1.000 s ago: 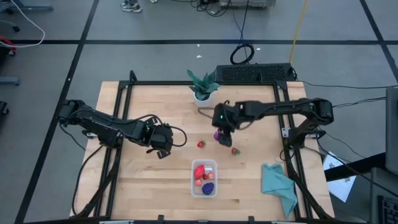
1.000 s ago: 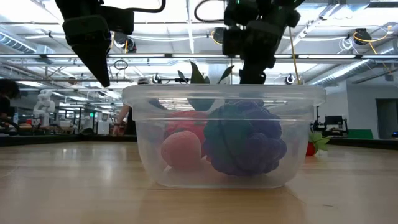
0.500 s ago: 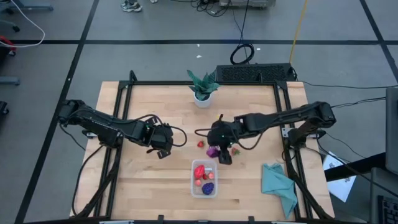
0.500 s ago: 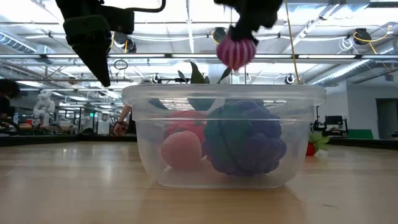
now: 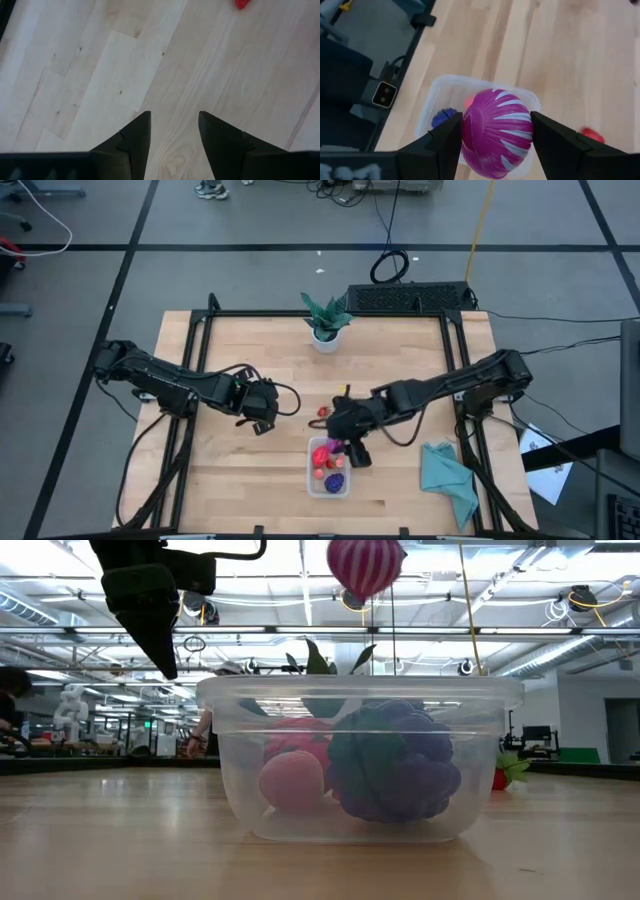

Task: Pick and placing Produce into tupperware
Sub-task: Put the violet onion into the transparent container

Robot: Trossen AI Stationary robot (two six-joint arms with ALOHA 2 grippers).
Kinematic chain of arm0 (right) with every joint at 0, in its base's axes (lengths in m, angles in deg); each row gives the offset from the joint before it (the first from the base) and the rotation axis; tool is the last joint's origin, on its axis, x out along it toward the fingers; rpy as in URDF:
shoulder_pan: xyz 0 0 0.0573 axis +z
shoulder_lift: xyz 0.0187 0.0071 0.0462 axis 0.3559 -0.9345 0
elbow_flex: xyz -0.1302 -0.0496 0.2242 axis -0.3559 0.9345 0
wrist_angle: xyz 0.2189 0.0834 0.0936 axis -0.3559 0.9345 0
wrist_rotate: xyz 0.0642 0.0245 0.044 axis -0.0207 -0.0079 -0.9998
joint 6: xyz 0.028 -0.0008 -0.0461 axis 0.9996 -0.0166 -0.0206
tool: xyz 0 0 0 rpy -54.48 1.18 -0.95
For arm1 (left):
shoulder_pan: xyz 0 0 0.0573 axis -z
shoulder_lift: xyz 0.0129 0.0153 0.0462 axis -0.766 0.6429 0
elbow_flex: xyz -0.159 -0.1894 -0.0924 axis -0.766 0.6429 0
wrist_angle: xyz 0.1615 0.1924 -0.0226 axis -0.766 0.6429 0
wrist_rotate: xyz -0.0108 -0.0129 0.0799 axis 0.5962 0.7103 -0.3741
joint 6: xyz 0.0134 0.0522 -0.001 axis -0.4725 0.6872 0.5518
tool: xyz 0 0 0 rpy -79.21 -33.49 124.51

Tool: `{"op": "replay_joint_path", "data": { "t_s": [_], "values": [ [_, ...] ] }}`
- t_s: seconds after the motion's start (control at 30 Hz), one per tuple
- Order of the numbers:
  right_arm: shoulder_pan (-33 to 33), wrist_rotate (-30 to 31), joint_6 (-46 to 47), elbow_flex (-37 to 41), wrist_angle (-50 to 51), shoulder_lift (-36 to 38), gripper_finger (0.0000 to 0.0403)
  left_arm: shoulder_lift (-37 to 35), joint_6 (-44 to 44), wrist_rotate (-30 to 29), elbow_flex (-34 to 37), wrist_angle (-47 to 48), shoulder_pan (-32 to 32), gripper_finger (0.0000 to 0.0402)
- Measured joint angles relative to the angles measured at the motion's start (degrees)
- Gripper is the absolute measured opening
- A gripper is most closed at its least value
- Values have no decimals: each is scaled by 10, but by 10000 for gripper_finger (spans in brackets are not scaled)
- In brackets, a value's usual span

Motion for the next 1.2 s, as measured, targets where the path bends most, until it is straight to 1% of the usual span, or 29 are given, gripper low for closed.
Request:
{"op": "replay_joint_path", "data": {
  "t_s": [0.2,0.3,0.4,0.53,0.7,1.1,1.2],
  "values": [
    [16,4,-34,-110,91,-91,208,0,0,0,0,-1,0,170],
    [21,29,-45,-163,151,-135,208,0,0,0,0,0,0,170],
    [23,44,-50,-186,184,-167,208,0,2,0,0,1,0,170],
    [24,44,-50,-187,190,-193,208,0,4,0,0,1,0,170],
    [24,43,-46,-187,199,-210,208,0,4,0,0,1,0,170],
    [35,43,-41,-187,168,-211,209,0,5,0,0,1,0,170],
    [35,42,-37,-176,155,-210,209,0,5,0,0,1,0,170]
  ]
}}
